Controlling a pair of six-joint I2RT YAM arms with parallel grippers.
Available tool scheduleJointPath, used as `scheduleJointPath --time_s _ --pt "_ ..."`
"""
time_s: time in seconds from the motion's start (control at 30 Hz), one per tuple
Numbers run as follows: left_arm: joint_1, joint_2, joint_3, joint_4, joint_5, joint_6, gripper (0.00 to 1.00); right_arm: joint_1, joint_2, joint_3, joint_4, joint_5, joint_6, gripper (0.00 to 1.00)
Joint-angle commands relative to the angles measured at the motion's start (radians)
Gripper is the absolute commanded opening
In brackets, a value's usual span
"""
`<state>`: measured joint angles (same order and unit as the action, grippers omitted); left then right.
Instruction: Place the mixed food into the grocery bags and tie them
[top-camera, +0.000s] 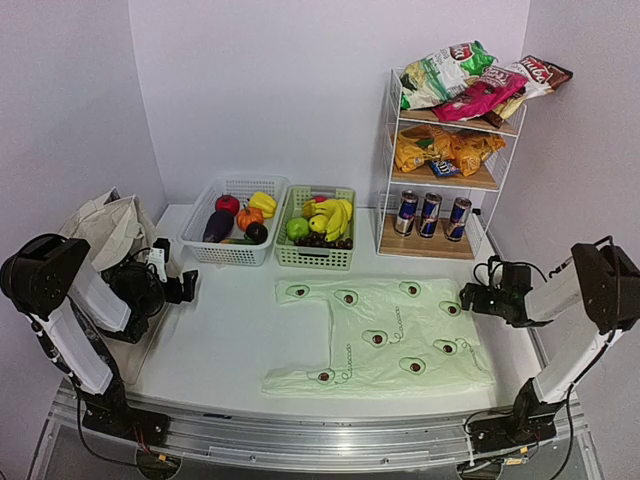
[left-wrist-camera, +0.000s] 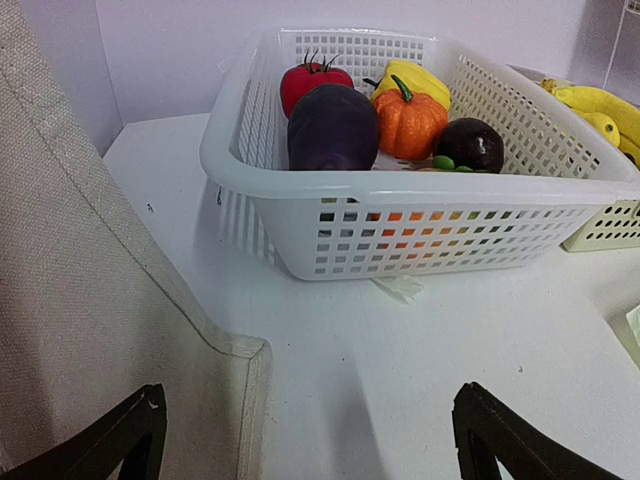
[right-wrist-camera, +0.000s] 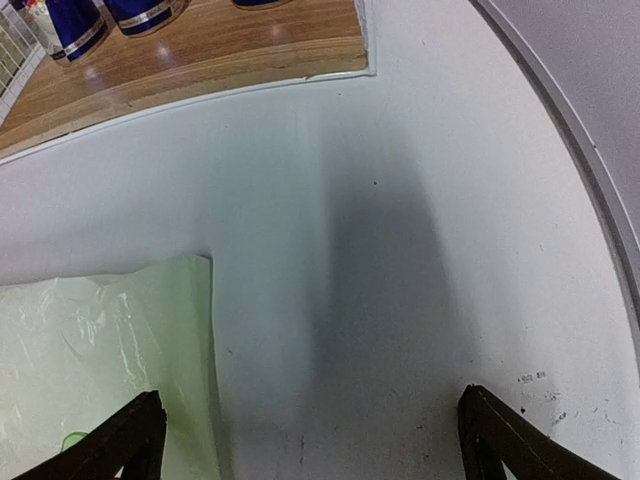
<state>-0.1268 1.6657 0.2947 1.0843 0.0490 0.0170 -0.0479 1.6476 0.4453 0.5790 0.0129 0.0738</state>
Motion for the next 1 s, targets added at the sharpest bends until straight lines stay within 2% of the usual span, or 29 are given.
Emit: scheduleJointPath --time_s 0.0,0.2,0.27,0.33,0.4,0.5,0.57,0.67,0.77,0.83,0.97 --pt "0.008 -0.013 0.018 0.052 -0.009 -0.008 1.0 -0.001 -0.09 0.061 -0.182 0.107 0.045 0.98" --pt "0.009 -0.062 -0.008 0.07 -0.003 0.001 1.0 -0.001 -0.264 0.123 -0.351 0.096 0.059 0.98" --pt "0.009 -0.162 0.032 -0.116 0.105 0.026 1.0 -0.001 -0.315 0.145 -0.405 0.078 0.065 0.98" --pt "0.009 -0.288 0.126 -0.407 0.251 0.025 1.0 -0.001 -0.367 0.172 -0.474 0.038 0.071 0.98" --pt "0.008 -0.361 0.218 -0.651 0.335 0.003 1.0 -0.001 -0.404 0.202 -0.523 -0.01 0.089 0.98" --pt "0.001 -0.486 0.276 -0.845 0.411 0.019 1.0 -0.001 -0.454 0.241 -0.575 -0.11 0.128 0.96" --pt "-0.006 -0.601 0.264 -0.924 0.518 0.118 1.0 -0.001 -0.477 0.27 -0.615 -0.188 0.156 0.96" --pt "-0.016 -0.793 0.254 -1.092 0.765 0.348 1.0 0.003 -0.489 0.324 -0.693 -0.28 0.172 0.96" --pt "-0.024 -0.903 0.337 -1.411 0.935 0.559 1.0 0.04 -0.487 0.406 -0.816 -0.293 0.15 0.96" --pt "-0.026 -0.906 0.43 -1.53 0.907 0.564 0.99 0.107 -0.49 0.434 -0.856 -0.282 0.133 0.96" --pt "-0.026 -0.812 0.679 -1.645 0.656 0.435 0.99 0.213 -0.507 0.476 -0.884 -0.215 0.101 0.96"
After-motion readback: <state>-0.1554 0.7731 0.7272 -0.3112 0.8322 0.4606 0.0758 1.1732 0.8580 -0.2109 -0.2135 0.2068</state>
